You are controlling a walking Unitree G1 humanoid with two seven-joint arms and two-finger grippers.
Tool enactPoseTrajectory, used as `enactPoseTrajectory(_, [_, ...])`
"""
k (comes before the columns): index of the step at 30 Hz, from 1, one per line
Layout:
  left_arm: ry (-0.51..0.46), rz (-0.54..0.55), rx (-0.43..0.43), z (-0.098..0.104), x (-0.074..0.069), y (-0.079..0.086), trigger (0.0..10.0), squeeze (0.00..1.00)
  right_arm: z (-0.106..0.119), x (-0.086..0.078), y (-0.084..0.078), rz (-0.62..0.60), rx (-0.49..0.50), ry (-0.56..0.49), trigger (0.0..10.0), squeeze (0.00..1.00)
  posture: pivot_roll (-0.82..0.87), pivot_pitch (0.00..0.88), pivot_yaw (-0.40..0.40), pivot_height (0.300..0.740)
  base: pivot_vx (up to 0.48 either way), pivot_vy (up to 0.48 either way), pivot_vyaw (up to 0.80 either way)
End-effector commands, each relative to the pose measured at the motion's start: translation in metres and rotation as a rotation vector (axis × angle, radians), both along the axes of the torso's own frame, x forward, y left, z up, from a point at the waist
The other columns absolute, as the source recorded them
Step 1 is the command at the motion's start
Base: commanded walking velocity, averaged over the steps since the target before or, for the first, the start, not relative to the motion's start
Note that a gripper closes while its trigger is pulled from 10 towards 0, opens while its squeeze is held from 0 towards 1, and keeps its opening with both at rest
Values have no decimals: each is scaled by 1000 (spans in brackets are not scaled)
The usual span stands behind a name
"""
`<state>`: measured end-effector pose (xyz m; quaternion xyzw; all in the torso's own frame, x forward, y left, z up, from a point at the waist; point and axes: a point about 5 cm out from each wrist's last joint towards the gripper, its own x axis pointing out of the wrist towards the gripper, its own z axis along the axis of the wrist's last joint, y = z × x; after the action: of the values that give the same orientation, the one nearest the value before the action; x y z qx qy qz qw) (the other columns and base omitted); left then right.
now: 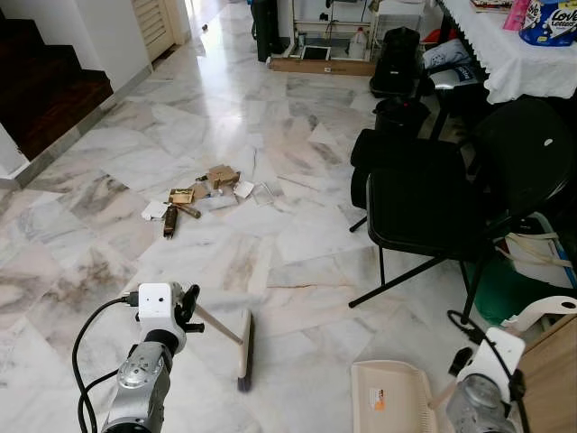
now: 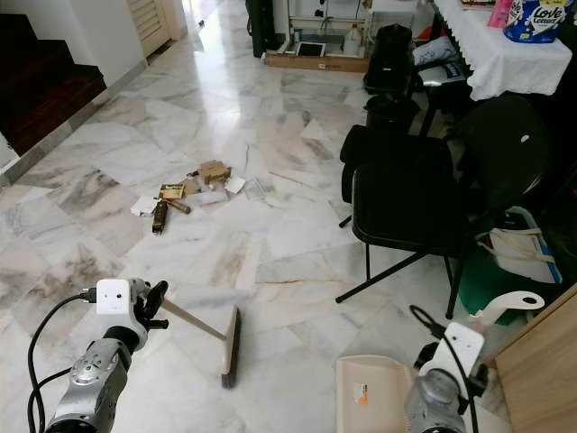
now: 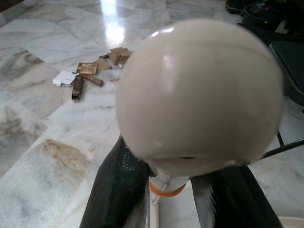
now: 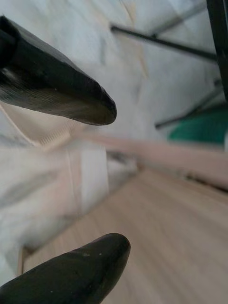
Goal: Sweep floor
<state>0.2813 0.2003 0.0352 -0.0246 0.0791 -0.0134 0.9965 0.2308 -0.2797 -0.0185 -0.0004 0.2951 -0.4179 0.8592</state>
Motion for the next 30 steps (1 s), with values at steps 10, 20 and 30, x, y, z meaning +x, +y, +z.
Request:
enactPoseTrajectory(10, [-2, -22, 0, 4, 5, -1, 10000, 0, 17, 8, -8, -83, -36, -113, 10000, 0, 8, 36, 56, 740, 0, 0, 0])
enactPoseTrajectory(20, [0, -30, -6, 3, 4, -1, 10000, 0, 22, 8, 0, -30, -34, -140, 10000, 0, 12, 36, 54, 740, 0, 0, 0])
enactPoseTrajectory(30, [7, -43, -10, 2, 3, -3, 10000, 0, 14, -46, 17, 89, -78, -65, 10000, 0, -5, 44, 64, 740, 0, 0, 0])
